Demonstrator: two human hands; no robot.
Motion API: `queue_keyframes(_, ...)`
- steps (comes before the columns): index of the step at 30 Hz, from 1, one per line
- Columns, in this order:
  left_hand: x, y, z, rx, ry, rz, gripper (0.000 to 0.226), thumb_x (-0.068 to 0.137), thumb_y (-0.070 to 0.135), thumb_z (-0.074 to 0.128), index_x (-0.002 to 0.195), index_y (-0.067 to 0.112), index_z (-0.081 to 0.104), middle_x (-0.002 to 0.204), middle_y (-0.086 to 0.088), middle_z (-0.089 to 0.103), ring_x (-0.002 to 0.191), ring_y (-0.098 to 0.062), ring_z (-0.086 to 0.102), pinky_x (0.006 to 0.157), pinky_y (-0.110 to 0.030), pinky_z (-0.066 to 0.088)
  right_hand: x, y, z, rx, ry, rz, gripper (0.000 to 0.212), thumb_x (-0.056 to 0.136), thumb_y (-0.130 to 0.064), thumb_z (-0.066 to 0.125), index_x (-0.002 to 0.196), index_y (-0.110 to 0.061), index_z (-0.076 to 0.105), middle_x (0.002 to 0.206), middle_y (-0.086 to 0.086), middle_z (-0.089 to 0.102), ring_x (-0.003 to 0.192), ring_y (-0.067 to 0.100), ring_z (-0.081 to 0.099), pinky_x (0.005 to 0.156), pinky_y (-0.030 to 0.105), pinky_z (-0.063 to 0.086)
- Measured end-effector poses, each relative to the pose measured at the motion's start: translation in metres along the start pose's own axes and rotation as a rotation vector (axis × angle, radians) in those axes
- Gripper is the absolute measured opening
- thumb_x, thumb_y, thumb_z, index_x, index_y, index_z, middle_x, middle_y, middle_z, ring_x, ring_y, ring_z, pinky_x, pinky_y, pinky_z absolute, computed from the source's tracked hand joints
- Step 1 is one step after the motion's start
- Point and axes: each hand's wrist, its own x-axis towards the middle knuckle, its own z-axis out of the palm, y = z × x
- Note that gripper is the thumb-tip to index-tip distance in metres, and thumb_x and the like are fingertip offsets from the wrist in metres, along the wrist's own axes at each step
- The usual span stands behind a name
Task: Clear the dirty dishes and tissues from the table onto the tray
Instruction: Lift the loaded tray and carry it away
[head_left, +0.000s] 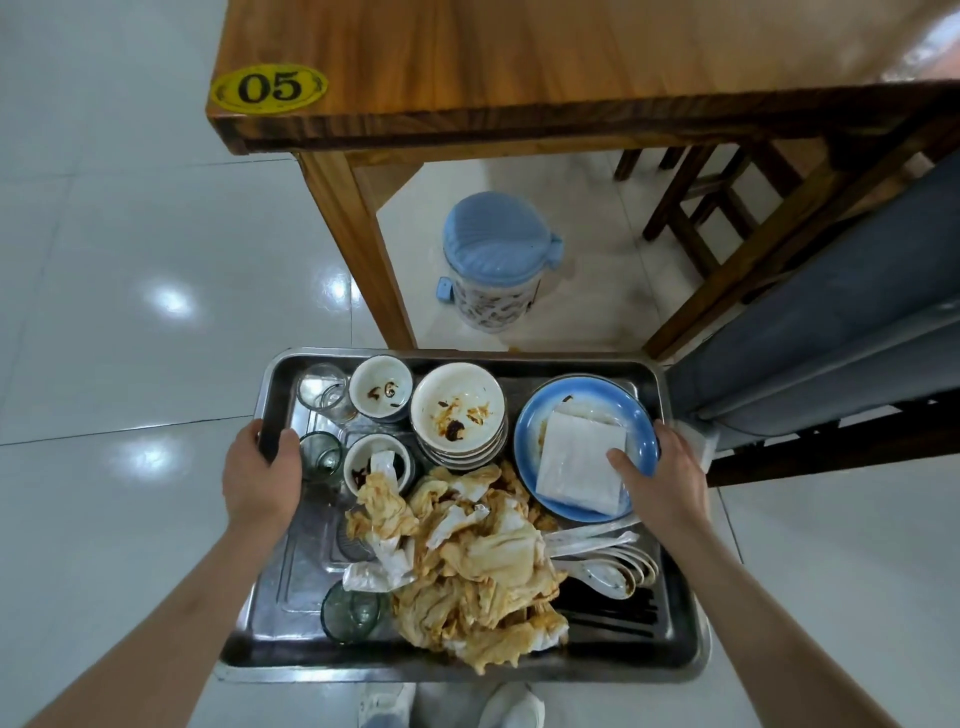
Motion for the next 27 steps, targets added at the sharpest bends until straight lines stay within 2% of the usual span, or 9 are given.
queue_keyframes(2,0.001,0.002,-0.001,0.000,-0.013,0.001,0.005,0.092,0.024,0.052,0.095,0.023,0.048,0.073,0.006,0.049,0.068,-0.018,0.046,0.068,-0.034,0.034,0.000,-0.001,-0.001,0.013,0.001,0.008,0.061,0.081,-0.043,0.066,0.132,-0.018,0.044,0.129,0.003,0.052,0.115,0.026,0.050,0.095,0.045,0.045)
queue_keyframes(5,0.002,0.004,-0.002,0.026,-0.030,-0.002,0.007,0.092,0.024,0.052,0.097,0.020,0.048,0.081,-0.003,0.053,0.073,-0.024,0.047,0.069,-0.035,0.034,-0.001,-0.003,-0.001,0.021,-0.005,0.011,0.061,0.083,-0.042,0.065,0.134,-0.019,0.042,0.131,0.003,0.051,0.116,0.025,0.049,0.096,0.043,0.043)
queue_keyframes(9,0.003,0.007,-0.004,0.048,-0.050,-0.017,0.022,0.093,0.024,0.052,0.110,0.010,0.053,0.085,-0.007,0.053,0.074,-0.025,0.047,0.069,-0.035,0.034,0.001,-0.008,-0.002,0.012,-0.028,0.036,0.069,0.084,-0.044,0.063,0.141,-0.018,0.035,0.141,0.004,0.043,0.126,0.026,0.042,0.102,0.045,0.039)
queue_keyframes(12,0.004,0.010,-0.004,0.049,-0.058,-0.046,0.025,0.093,0.023,0.052,0.113,0.008,0.053,0.084,-0.006,0.052,0.074,-0.026,0.047,0.069,-0.035,0.034,0.003,-0.010,-0.004,0.025,-0.034,0.098,0.072,0.085,-0.042,0.063,0.143,-0.015,0.030,0.143,0.008,0.040,0.129,0.029,0.040,0.101,0.046,0.038)
queue_keyframes(15,0.009,0.010,-0.004,0.075,-0.102,-0.056,0.021,0.092,0.024,0.052,0.105,0.008,0.052,0.080,-0.008,0.057,0.068,-0.026,0.051,0.064,-0.034,0.036,0.007,-0.009,-0.006,0.061,-0.031,0.156,0.060,0.088,-0.037,0.060,0.138,-0.012,0.037,0.130,0.013,0.051,0.119,0.032,0.048,0.094,0.045,0.043)
queue_keyframes(19,0.014,0.009,-0.003,0.108,-0.128,-0.075,0.018,0.092,0.027,0.052,0.099,0.010,0.050,0.080,-0.013,0.061,0.069,-0.029,0.056,0.062,-0.035,0.040,0.016,-0.006,-0.011,-0.002,-0.043,0.180,0.044,0.091,-0.037,0.054,0.120,-0.004,0.051,0.112,0.018,0.060,0.106,0.035,0.053,0.084,0.038,0.043)
queue_keyframes(23,0.015,0.008,-0.002,0.117,-0.135,-0.075,0.020,0.092,0.027,0.052,0.097,0.008,0.054,0.078,-0.014,0.061,0.068,-0.031,0.059,0.062,-0.038,0.046,0.019,-0.007,-0.012,-0.012,-0.034,0.196,0.037,0.094,-0.030,0.051,0.115,-0.001,0.055,0.112,0.021,0.059,0.105,0.036,0.053,0.084,0.037,0.042)
queue_keyframes(27,0.016,0.007,-0.001,0.127,-0.113,-0.078,0.022,0.091,0.026,0.052,0.098,0.006,0.054,0.081,-0.012,0.060,0.069,-0.030,0.055,0.062,-0.035,0.039,0.020,-0.006,-0.011,-0.022,-0.024,0.215,0.028,0.096,-0.016,0.043,0.116,0.000,0.055,0.112,0.021,0.057,0.101,0.036,0.053,0.084,0.040,0.044)
